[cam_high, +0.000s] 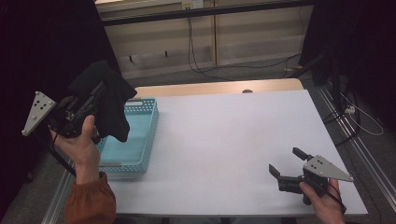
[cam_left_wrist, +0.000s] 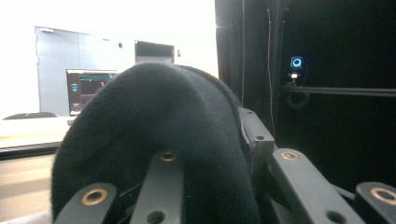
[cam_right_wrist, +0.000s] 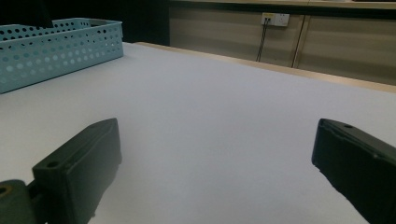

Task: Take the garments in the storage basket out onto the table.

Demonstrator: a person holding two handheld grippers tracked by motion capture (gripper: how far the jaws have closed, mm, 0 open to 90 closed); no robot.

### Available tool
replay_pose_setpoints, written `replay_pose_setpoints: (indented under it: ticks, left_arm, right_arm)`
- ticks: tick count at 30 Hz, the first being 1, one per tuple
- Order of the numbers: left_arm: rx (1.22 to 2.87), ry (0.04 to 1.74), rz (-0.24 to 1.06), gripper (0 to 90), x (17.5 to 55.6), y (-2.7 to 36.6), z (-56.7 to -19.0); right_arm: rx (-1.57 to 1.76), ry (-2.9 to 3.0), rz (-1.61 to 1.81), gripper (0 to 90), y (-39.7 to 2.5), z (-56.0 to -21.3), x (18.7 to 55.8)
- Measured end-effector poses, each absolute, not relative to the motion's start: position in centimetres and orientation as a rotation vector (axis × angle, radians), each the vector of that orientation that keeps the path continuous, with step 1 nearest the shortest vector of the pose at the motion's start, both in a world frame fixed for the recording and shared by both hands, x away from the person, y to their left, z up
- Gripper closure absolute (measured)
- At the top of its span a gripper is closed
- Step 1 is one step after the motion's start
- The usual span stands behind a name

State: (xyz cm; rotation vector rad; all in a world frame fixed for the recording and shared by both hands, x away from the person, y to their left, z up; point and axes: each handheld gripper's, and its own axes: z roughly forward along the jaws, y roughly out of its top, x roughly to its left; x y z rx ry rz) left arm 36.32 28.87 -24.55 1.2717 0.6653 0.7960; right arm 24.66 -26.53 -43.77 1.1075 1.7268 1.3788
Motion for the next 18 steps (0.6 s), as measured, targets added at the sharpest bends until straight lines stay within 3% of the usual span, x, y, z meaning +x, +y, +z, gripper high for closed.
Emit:
replay_pose_setpoints:
  ticks: [18]
  left_arm:
    - [1.303,0.582,0.789,74.2,36.2,26.5,-22.7]
  right_arm:
    - [1.112,1.723,1.375,1.0,-26.6,-43.8,24.8]
